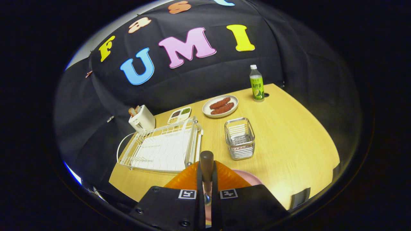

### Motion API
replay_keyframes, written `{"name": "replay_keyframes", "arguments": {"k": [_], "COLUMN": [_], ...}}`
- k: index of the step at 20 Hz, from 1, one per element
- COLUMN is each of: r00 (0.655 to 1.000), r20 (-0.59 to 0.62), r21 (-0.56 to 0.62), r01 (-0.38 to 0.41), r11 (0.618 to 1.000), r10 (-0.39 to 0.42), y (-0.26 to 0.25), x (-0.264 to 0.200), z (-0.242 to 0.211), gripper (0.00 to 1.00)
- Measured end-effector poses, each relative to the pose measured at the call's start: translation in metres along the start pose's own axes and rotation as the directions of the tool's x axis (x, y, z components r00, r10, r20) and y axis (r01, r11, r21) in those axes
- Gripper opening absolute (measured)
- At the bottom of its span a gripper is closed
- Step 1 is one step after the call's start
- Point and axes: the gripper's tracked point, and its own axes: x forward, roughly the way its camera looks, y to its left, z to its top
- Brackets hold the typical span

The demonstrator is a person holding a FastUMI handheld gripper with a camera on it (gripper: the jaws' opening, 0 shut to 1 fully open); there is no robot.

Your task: Take the plate from the dish rack, then take the spoon from the basket and place it into the plate.

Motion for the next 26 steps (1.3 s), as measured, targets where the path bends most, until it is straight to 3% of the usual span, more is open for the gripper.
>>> {"name": "replay_keyframes", "arguments": {"k": [5, 8, 16, 18, 21, 24, 26], "r00": [1.0, 0.999, 0.992, 0.989, 0.986, 0.981, 0.982], "r20": [0.016, 0.035, 0.029, 0.02, -0.012, -0.043, -0.003], "r21": [0.011, -0.037, -0.064, -0.076, -0.07, -0.079, -0.102], "r01": [-0.008, 0.042, 0.124, 0.145, 0.167, 0.186, 0.19], "r11": [1.0, 0.998, 0.99, 0.987, 0.983, 0.979, 0.977], "r10": [0.007, -0.041, -0.123, -0.144, -0.168, -0.19, -0.191], "y": [0.003, -0.006, -0.026, -0.032, -0.038, -0.041, -0.039], "x": [0.022, 0.023, 0.015, 0.011, 0.003, -0.013, -0.027], "z": [-0.027, -0.034, -0.037, -0.04, -0.046, -0.052, -0.038], "gripper": [0.12, 0.12, 0.25, 0.41, 0.9, 1.0, 0.99]}}
